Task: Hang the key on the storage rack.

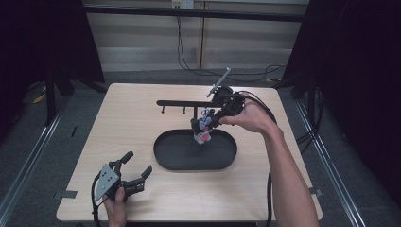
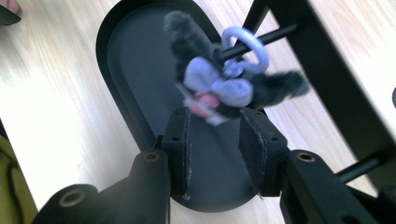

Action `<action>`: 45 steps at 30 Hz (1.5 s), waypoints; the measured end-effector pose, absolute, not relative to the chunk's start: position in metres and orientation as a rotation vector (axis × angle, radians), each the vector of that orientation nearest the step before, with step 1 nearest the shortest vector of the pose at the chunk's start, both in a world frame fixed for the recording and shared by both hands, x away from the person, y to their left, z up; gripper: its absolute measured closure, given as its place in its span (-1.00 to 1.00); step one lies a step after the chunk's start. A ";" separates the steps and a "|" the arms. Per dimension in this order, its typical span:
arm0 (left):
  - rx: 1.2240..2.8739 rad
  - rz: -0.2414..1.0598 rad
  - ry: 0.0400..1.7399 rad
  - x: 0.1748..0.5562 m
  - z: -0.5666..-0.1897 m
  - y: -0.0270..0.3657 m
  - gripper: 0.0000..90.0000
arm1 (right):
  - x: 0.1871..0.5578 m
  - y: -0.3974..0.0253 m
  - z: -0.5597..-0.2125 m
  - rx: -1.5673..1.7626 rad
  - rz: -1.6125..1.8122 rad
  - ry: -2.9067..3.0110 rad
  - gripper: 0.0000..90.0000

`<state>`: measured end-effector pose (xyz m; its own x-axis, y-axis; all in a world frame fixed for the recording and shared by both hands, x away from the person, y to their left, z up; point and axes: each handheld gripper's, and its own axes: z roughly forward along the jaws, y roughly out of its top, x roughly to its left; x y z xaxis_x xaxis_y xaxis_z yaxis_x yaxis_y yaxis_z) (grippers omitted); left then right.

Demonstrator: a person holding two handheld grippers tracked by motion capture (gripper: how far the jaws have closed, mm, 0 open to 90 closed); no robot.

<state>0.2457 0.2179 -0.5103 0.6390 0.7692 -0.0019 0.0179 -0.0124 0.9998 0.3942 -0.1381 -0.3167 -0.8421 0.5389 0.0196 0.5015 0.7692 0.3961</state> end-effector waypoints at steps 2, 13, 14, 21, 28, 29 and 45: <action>1.479 0.678 0.696 0.246 -0.510 0.218 -0.65 | 0.391 -0.140 -0.320 0.857 0.639 2.859 0.46; 1.478 0.678 0.696 0.246 -0.510 0.218 -0.66 | 0.367 -0.146 -0.335 0.854 0.789 2.848 0.37; 1.478 0.678 0.696 0.246 -0.510 0.218 -0.65 | 0.365 -0.145 -0.336 0.846 0.788 2.849 0.35; 1.478 0.678 0.696 0.246 -0.510 0.218 -0.65 | 0.350 -0.140 -0.349 0.842 0.857 2.818 0.14; 1.478 0.678 0.696 0.246 -0.510 0.218 -0.66 | 0.333 -0.145 -0.366 0.843 0.934 2.798 -0.18; 1.477 0.678 0.695 0.246 -0.510 0.218 -0.65 | 0.331 -0.147 -0.369 0.845 0.954 2.796 -0.21; 1.479 0.681 0.692 0.246 -0.510 0.218 -0.66 | 0.301 -0.172 -0.428 0.980 1.282 2.573 -0.54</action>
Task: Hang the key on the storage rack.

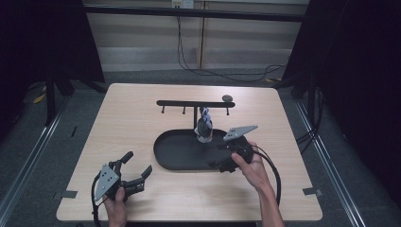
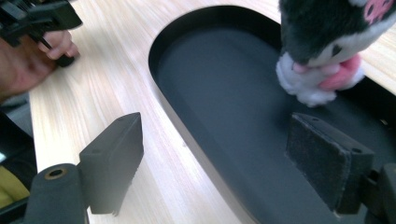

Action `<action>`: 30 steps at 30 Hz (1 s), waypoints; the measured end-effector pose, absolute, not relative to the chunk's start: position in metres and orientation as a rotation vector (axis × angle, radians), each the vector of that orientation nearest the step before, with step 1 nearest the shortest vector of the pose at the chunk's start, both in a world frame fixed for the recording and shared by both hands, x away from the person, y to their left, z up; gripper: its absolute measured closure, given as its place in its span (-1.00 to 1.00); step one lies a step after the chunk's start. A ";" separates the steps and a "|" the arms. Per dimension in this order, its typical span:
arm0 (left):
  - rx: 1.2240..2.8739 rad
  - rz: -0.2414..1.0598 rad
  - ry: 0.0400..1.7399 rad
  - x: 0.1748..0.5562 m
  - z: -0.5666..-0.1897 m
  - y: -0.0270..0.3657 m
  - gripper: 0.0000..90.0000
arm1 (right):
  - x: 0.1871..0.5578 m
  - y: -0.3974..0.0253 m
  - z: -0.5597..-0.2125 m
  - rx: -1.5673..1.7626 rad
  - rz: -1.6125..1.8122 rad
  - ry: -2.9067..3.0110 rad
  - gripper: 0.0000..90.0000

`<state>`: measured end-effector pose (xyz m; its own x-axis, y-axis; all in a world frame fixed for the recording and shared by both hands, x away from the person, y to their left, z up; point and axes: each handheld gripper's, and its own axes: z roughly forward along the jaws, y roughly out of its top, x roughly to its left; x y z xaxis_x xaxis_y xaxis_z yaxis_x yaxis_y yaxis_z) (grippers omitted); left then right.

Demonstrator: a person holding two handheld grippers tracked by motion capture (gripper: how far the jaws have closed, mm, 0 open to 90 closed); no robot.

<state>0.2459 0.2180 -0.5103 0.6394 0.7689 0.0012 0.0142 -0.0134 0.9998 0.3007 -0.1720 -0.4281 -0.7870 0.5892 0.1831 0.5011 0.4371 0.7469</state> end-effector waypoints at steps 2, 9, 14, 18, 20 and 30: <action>1.480 0.682 0.694 0.246 -0.510 0.218 -0.66 | 0.296 -0.176 -0.434 1.018 1.305 2.509 -0.50; 1.480 0.682 0.694 0.246 -0.510 0.218 -0.66 | 0.276 -0.191 -0.460 1.038 1.346 2.271 -0.54; 1.478 0.678 0.695 0.246 -0.510 0.218 -0.66 | 0.263 -0.198 -0.480 1.018 1.375 2.108 -0.38; 1.479 0.678 0.696 0.246 -0.510 0.218 -0.66 | 0.258 -0.206 -0.491 1.051 1.405 1.975 -0.47; 1.479 0.678 0.696 0.246 -0.510 0.218 -0.66 | 0.253 -0.207 -0.496 1.048 1.398 1.897 -0.59; 1.479 0.679 0.696 0.246 -0.510 0.218 -0.66 | 0.236 -0.216 -0.508 1.048 1.482 1.658 -0.70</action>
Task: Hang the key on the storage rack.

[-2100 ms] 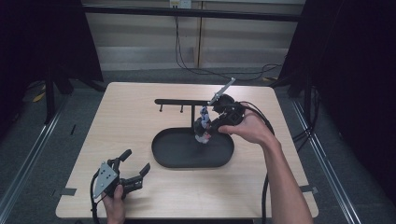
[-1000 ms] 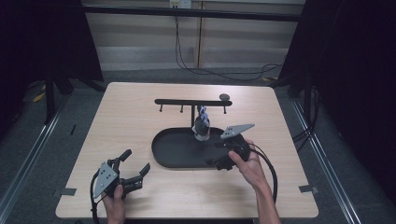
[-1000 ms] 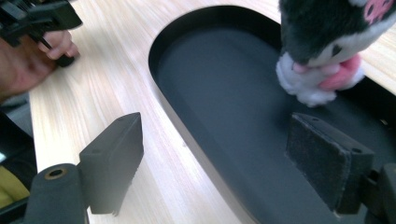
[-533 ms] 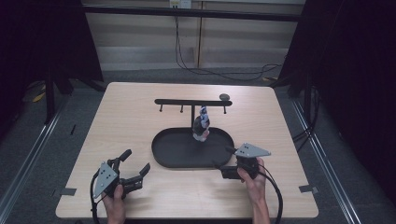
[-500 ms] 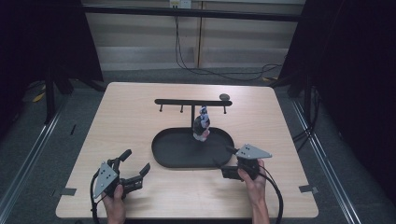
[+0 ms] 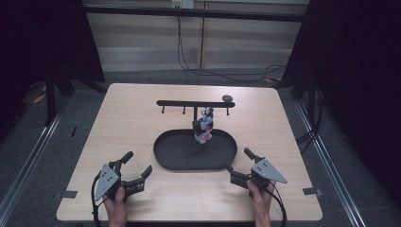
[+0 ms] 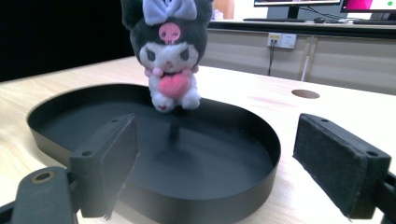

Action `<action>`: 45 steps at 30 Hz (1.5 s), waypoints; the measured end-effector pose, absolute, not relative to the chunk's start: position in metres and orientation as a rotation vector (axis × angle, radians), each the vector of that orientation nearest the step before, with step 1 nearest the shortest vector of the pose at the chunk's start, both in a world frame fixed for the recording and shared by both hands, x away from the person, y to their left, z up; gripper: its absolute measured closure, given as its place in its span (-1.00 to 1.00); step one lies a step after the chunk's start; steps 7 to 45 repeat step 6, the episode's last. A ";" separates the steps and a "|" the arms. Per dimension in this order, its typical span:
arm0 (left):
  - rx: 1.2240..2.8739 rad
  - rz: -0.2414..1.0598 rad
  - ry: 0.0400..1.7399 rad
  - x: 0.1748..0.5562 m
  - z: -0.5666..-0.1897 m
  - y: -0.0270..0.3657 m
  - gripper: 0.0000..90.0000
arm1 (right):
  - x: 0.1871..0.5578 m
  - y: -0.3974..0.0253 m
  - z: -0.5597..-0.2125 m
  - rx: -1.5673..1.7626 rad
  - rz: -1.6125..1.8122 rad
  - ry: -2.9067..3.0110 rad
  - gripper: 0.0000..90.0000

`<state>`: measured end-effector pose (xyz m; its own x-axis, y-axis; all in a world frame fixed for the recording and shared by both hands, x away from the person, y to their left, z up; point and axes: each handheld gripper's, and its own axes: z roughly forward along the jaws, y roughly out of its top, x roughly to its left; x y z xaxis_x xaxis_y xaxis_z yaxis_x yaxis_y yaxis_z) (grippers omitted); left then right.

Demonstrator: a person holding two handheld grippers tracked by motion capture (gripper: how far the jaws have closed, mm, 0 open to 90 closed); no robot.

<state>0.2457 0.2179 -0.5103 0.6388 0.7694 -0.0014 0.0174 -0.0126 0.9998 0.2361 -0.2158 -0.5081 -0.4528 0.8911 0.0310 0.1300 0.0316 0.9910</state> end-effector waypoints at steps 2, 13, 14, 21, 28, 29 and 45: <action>1.479 0.679 0.695 0.246 -0.510 0.218 -0.66 | 0.231 -0.218 -0.510 1.037 1.500 1.600 -0.70; 1.477 0.675 0.694 0.246 -0.510 0.218 -0.65 | 0.219 -0.218 -0.513 0.949 1.515 1.476 -0.70; 1.477 0.675 0.694 0.246 -0.510 0.218 -0.65 | 0.219 -0.218 -0.513 0.949 1.515 1.476 -0.70; 1.477 0.675 0.694 0.246 -0.510 0.218 -0.65 | 0.219 -0.218 -0.513 0.949 1.515 1.476 -0.70; 1.477 0.675 0.694 0.246 -0.510 0.218 -0.65 | 0.219 -0.218 -0.513 0.949 1.515 1.476 -0.70; 1.477 0.675 0.694 0.246 -0.510 0.218 -0.65 | 0.219 -0.218 -0.513 0.949 1.515 1.476 -0.70; 1.477 0.675 0.694 0.246 -0.510 0.218 -0.65 | 0.219 -0.218 -0.513 0.949 1.515 1.476 -0.70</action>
